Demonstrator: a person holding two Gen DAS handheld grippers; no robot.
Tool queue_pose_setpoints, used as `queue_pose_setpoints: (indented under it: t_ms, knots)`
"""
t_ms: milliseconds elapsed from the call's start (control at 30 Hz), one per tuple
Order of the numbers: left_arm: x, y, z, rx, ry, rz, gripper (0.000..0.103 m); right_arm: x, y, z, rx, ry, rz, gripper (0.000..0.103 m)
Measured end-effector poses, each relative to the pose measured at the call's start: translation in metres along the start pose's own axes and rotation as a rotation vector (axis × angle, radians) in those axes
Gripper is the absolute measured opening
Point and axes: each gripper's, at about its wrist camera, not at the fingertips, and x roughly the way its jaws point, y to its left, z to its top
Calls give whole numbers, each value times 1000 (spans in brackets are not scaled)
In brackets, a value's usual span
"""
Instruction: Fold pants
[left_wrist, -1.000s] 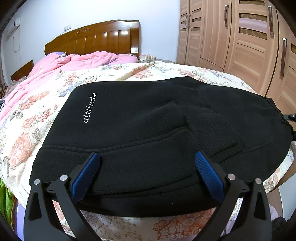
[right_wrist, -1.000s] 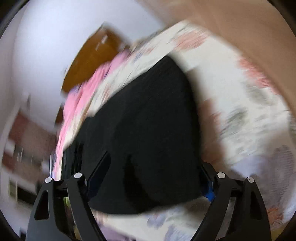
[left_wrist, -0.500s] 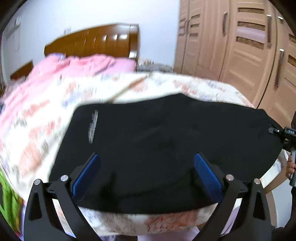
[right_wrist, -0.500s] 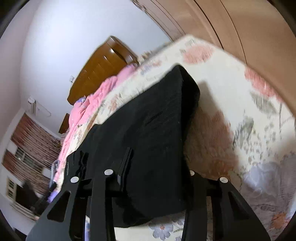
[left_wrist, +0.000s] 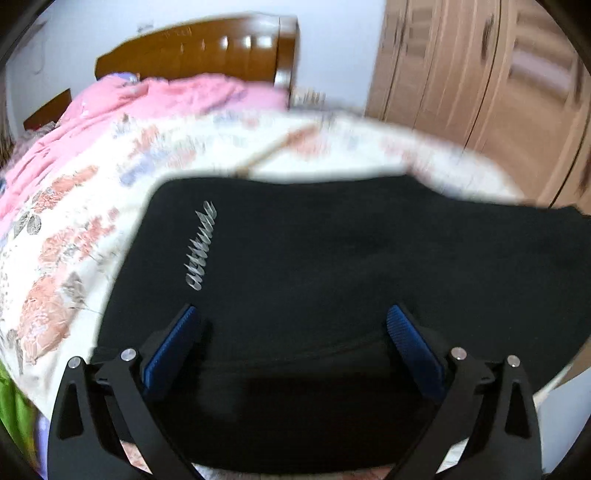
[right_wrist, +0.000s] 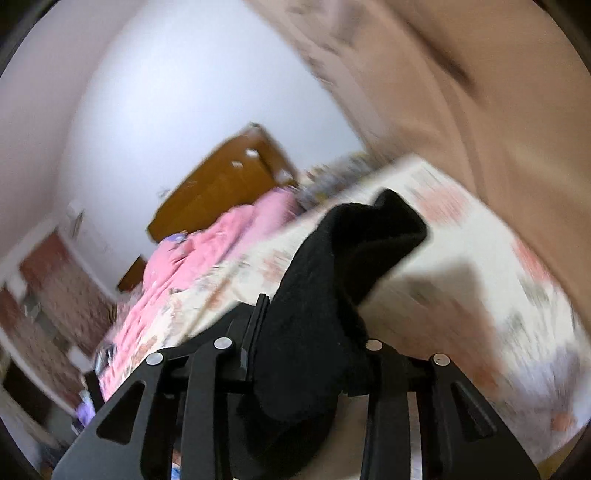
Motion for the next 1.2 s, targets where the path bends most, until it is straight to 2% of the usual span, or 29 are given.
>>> queue_pose_setpoints:
  t_ms: [67,167,267,367,467,533,567,633,700,767,800,833,867,900,933,1000,1033,1100,1200]
  knots:
    - [-24,15,1,-63,-79,-17,101,8,62,11,-147,-11,36,33]
    - [-60,49,5,-154,-175,11,101,38,162,8,-365,1,99,33]
    - [-94,87,-1,-215,-236,58,101,75,251,-28,-595,14,106,33]
    - [-120,123,-18,-278,-266,109,101,118,323,-98,-824,77,116,33]
    - [-135,150,-35,-333,-260,149,101,164,367,-198,-1081,198,93,33]
    - [-137,170,-48,-373,-243,165,101,191,367,-254,-1217,313,61,33]
    - [-137,176,-53,-385,-231,169,101,191,365,-269,-1256,305,57,33]
    - [-136,187,-65,-405,-217,166,101,180,360,-291,-1392,184,11,33]
    - [-134,191,-71,-421,-212,126,101,176,359,-289,-1393,168,13,34]
    - [-128,194,-71,-441,-211,36,101,171,355,-281,-1366,164,38,38]
    - [-125,194,-67,-452,-217,-58,101,164,353,-278,-1369,163,52,50]
    - [-123,190,-64,-456,-218,-111,101,156,353,-277,-1371,157,65,67]
    - [-119,187,-58,-456,-205,-194,101,145,354,-278,-1361,144,89,74]
    - [-115,183,-55,-453,-186,-240,101,133,353,-270,-1338,132,121,81]
    - [-111,180,-50,-447,-164,-279,101,113,344,-259,-1295,110,163,83]
    - [-103,167,-43,-423,-124,-358,101,81,324,-238,-1226,54,189,85]
    - [-100,161,-40,-408,-106,-397,101,63,305,-221,-1179,20,172,85]
    - [-91,148,-35,-396,-66,-487,101,51,273,-195,-1089,25,112,85]
    - [-79,128,-31,-378,2,-498,101,49,221,-158,-891,71,32,85]
